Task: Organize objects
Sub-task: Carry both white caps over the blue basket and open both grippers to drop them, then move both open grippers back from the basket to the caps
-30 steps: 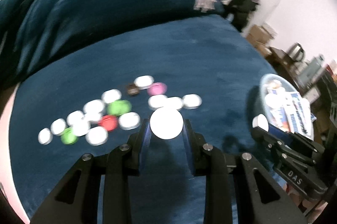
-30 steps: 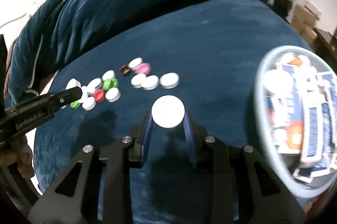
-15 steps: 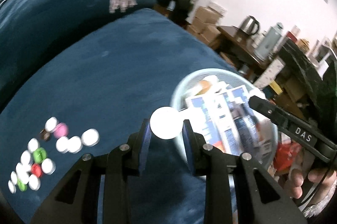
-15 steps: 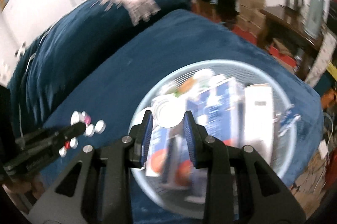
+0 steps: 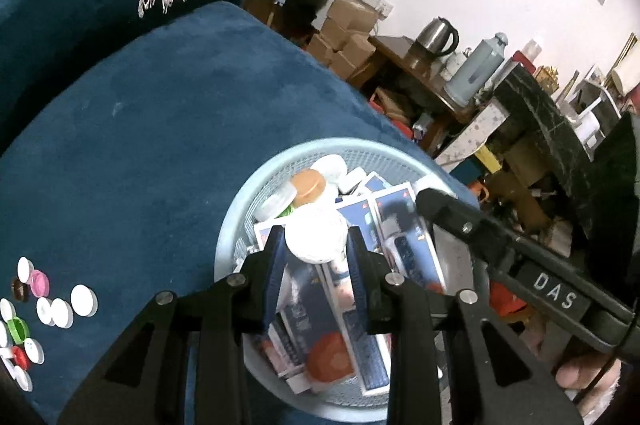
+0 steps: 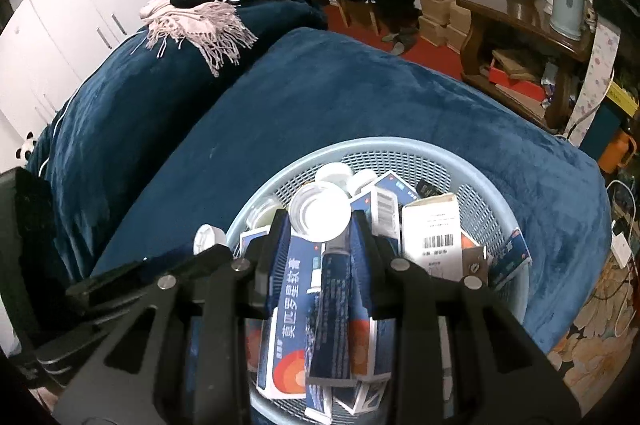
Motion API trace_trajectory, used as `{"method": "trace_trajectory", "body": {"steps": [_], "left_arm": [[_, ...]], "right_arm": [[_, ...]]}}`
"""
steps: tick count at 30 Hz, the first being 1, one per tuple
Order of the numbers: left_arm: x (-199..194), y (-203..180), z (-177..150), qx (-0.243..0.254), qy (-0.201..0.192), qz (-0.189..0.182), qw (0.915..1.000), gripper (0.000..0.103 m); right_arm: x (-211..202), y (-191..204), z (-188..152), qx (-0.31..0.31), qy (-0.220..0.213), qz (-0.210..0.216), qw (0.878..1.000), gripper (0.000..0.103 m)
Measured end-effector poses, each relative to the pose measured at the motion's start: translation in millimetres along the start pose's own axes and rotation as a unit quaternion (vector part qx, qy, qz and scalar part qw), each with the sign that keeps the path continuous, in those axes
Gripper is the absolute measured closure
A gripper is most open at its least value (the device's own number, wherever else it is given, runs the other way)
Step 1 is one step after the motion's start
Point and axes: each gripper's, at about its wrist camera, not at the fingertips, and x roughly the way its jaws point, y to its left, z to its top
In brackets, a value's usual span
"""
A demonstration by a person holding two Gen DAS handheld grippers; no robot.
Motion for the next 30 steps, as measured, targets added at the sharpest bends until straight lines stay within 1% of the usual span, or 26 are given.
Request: {"method": "trace_trajectory", "body": {"steps": [1, 2, 3, 4, 5, 6, 7, 8, 9, 12, 15, 18, 26, 30], "left_arm": [[0.3, 0.5, 0.8, -0.004, 0.0, -0.002, 1.0, 0.049], [-0.7, 2.3, 0.5, -0.008, -0.001, 0.0, 1.0, 0.03], [-2.0, 4.1, 0.2, -0.011, -0.005, 0.008, 0.9999, 0.022], [-4.4, 7.1, -0.6, -0.015, -0.012, 0.015, 0.9997, 0.01], [-6.9, 9.7, -1.5, -0.018, -0.016, 0.02, 0.9995, 0.004], [-8.9, 12.0, -2.6, -0.021, -0.019, 0.031, 0.9991, 0.003], [-10.7, 14.1, -3.8, -0.022, -0.022, 0.04, 0.9987, 0.002], [-13.0, 16.1, -5.4, -0.021, -0.024, 0.047, 0.9984, 0.002], [-14.6, 17.5, -7.1, -0.018, -0.025, 0.054, 0.9981, 0.001], [-17.7, 22.9, -12.3, -0.01, -0.023, 0.075, 0.9969, 0.001], [-20.7, 32.2, -17.5, -0.02, -0.018, 0.082, 0.9963, 0.001], [-25.3, 39.3, -20.2, -0.028, -0.02, 0.089, 0.9955, 0.001], [-45.7, 66.1, -33.1, -0.05, -0.026, 0.109, 0.9924, 0.001], [-62.0, 87.5, -46.4, -0.06, -0.03, 0.129, 0.9894, 0.001]], "right_arm": [[2.2, -1.5, 1.2, 0.002, 0.006, 0.006, 1.0, 0.07], [3.5, -2.2, 1.9, 0.003, 0.011, 0.007, 1.0, 0.066], [3.6, -3.8, 2.4, 0.006, 0.014, 0.007, 1.0, 0.059], [1.3, -5.8, 1.8, 0.011, 0.008, 0.0, 1.0, 0.058], [-3.1, -8.5, 1.1, 0.016, -0.004, -0.008, 1.0, 0.054], [-4.9, -10.3, 1.2, 0.018, -0.01, -0.008, 1.0, 0.045], [-8.3, -11.4, 0.1, 0.018, -0.016, -0.008, 1.0, 0.04], [-10.7, -11.6, -1.1, 0.017, -0.02, -0.012, 1.0, 0.03], [-12.4, -11.5, -2.1, 0.014, -0.024, -0.017, 0.999, 0.022], [-14.1, -9.0, -4.7, 0.001, -0.025, -0.016, 1.0, 0.015], [-13.8, -2.5, -8.2, -0.01, -0.02, -0.018, 1.0, 0.012], [-13.2, 4.0, -10.5, -0.021, -0.017, -0.019, 0.999, 0.011], [-11.6, 29.0, -17.9, -0.046, -0.009, -0.004, 0.999, 0.01], [-9.1, 49.6, -25.3, -0.059, -0.006, 0.007, 0.998, 0.01]]}}
